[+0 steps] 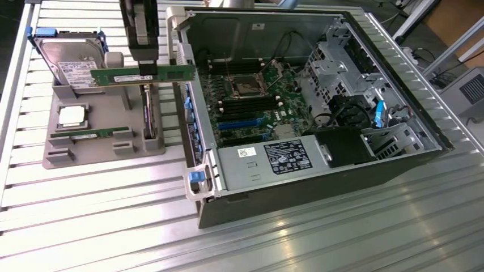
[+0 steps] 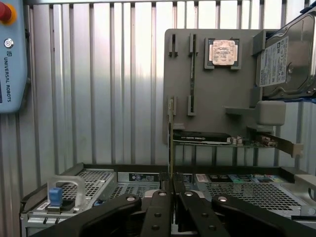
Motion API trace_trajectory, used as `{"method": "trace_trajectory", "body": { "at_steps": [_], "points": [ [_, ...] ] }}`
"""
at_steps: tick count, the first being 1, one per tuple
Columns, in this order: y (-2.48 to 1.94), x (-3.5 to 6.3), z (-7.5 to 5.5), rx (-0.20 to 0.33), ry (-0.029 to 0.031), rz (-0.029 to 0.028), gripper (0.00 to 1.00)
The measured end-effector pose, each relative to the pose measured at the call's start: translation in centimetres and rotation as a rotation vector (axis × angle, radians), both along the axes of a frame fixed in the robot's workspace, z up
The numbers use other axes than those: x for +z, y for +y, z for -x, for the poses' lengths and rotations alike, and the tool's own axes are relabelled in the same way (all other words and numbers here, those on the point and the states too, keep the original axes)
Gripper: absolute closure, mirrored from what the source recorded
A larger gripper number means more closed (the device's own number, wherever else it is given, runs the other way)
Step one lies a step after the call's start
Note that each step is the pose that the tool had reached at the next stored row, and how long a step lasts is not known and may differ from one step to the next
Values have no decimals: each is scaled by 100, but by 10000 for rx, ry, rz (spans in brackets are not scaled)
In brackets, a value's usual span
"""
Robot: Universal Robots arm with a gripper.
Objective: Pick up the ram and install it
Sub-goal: 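Pick up the ram and move it above insertion slot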
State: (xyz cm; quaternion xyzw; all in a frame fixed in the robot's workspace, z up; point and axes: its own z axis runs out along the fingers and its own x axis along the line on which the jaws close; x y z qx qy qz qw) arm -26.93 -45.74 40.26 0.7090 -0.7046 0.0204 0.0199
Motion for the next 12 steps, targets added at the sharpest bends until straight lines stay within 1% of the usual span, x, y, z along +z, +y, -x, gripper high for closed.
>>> {"method": "trace_trajectory", "body": {
  "at_steps": [12],
  "points": [
    [0, 0, -164, 0, -1, -1, 88]
  ]
}}
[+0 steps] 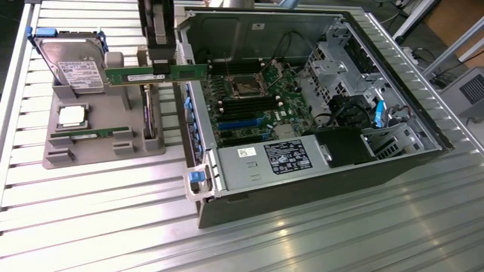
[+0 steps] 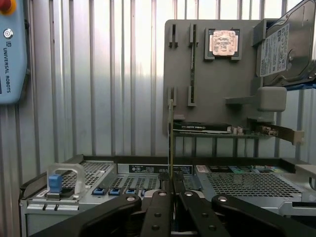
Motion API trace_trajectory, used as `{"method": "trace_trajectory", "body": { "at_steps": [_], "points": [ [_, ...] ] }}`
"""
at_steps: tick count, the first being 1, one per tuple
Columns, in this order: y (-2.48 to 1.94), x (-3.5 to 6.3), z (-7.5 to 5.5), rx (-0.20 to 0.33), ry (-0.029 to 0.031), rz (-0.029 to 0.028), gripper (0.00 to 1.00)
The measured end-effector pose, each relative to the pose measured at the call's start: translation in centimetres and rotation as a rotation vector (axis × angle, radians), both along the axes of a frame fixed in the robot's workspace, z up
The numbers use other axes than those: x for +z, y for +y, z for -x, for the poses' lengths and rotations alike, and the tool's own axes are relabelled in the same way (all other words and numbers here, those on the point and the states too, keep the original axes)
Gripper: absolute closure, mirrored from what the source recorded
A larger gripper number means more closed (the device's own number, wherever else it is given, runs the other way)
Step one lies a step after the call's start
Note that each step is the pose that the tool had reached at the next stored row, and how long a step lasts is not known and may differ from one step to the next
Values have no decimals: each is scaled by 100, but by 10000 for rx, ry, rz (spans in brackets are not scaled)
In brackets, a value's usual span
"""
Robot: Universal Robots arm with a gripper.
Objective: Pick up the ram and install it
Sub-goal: 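Pick up the ram and move it above insertion slot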
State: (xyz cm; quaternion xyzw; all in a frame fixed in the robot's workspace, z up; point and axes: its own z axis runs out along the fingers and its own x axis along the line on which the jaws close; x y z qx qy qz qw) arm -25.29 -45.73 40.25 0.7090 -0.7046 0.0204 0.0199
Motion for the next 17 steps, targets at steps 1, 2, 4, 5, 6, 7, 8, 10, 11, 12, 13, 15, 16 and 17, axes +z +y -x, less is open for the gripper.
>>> {"method": "trace_trajectory", "body": {
  "at_steps": [1, 2, 4, 5, 6, 7, 8, 10, 11, 12, 13, 15, 16, 17],
  "points": [
    [0, 0, -11, 1, 1, 1, 88],
    [0, 1, -22, 1, 1, 1, 88],
    [0, 0, -44, 0, 1, 1, 88],
    [0, 1, -62, 0, 1, 1, 88],
    [0, 1, -79, 0, 1, 1, 88],
    [0, 0, -100, 0, 1, 1, 88],
    [0, 0, -114, 1, 1, 1, 88],
    [0, 1, -134, 0, 1, 1, 88],
    [0, 0, -144, 0, 0, 1, 88],
    [0, 0, -153, 0, 1, 1, 88],
    [0, 0, -163, 0, 0, 0, 88],
    [0, 0, -190, 0, 1, 1, 88],
    [0, 1, -209, 0, 1, 1, 88],
    [0, 0, -236, 0, 1, 1, 88]
  ]
}}
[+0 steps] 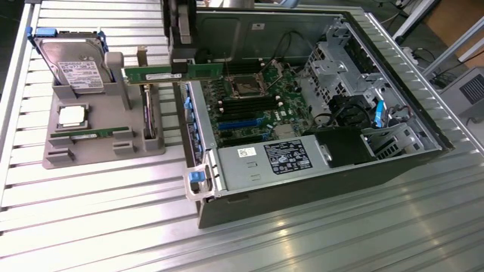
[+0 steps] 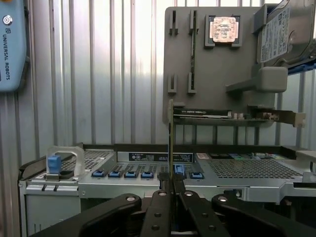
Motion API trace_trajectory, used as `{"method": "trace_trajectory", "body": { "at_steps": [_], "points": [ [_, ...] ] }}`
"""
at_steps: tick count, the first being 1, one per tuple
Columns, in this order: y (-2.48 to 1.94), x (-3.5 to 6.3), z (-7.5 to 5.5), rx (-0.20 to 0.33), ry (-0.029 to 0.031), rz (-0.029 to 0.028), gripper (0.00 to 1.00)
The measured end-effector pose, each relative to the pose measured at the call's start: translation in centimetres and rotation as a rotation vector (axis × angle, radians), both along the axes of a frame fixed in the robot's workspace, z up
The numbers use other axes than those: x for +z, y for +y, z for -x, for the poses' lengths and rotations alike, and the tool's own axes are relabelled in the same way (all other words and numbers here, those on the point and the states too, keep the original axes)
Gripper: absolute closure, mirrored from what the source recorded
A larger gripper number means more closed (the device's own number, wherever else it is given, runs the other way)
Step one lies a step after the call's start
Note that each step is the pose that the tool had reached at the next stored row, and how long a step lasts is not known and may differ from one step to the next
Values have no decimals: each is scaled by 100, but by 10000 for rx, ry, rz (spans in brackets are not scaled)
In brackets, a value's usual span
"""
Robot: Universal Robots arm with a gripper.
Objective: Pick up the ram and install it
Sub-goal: 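Pick up the ram and move it above insertion slot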
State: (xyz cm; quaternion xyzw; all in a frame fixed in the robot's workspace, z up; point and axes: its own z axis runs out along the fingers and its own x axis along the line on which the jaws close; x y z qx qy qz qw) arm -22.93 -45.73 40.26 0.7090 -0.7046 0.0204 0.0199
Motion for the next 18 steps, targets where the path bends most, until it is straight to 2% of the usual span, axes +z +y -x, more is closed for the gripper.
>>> {"method": "trace_trajectory", "body": {
  "at_steps": [18],
  "points": [
    [0, 0, -308, 0, 0, 0, 88]
  ]
}}
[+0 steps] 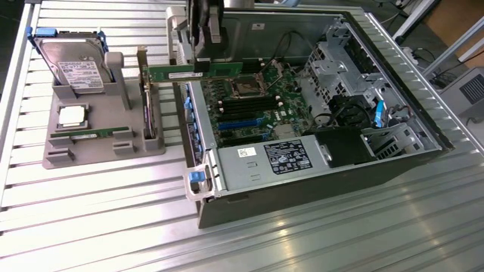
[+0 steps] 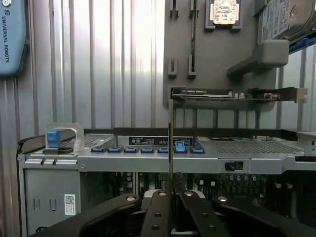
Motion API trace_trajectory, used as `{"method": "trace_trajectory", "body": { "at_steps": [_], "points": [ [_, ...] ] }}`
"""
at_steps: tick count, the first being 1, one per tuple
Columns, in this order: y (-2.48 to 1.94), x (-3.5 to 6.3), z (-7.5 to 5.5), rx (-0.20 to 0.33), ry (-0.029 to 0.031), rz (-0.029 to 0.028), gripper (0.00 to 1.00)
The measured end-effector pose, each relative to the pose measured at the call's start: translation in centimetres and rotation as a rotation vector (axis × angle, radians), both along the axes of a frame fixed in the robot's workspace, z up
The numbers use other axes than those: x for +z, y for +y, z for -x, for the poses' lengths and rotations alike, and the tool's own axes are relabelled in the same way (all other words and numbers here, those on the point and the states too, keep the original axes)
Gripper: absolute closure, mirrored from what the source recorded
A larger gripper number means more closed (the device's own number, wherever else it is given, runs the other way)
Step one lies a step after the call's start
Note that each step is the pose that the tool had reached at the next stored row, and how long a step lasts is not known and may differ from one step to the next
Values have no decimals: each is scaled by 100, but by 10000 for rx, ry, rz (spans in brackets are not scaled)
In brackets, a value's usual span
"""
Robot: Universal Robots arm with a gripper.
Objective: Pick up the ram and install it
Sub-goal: 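Pick up the ram and move it above insertion slot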
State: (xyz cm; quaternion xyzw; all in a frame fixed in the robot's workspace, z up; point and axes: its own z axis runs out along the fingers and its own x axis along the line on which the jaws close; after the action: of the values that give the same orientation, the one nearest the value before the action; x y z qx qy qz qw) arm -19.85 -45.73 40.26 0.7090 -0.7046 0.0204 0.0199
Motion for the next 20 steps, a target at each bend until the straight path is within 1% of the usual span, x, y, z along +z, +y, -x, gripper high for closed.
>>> {"method": "trace_trajectory", "body": {
  "at_steps": [15, 20],
  "points": [
    [0, 0, -160, 0, 0, 1, 88],
    [0, 0, -252, 0, 0, 1, 88]
  ]
}}
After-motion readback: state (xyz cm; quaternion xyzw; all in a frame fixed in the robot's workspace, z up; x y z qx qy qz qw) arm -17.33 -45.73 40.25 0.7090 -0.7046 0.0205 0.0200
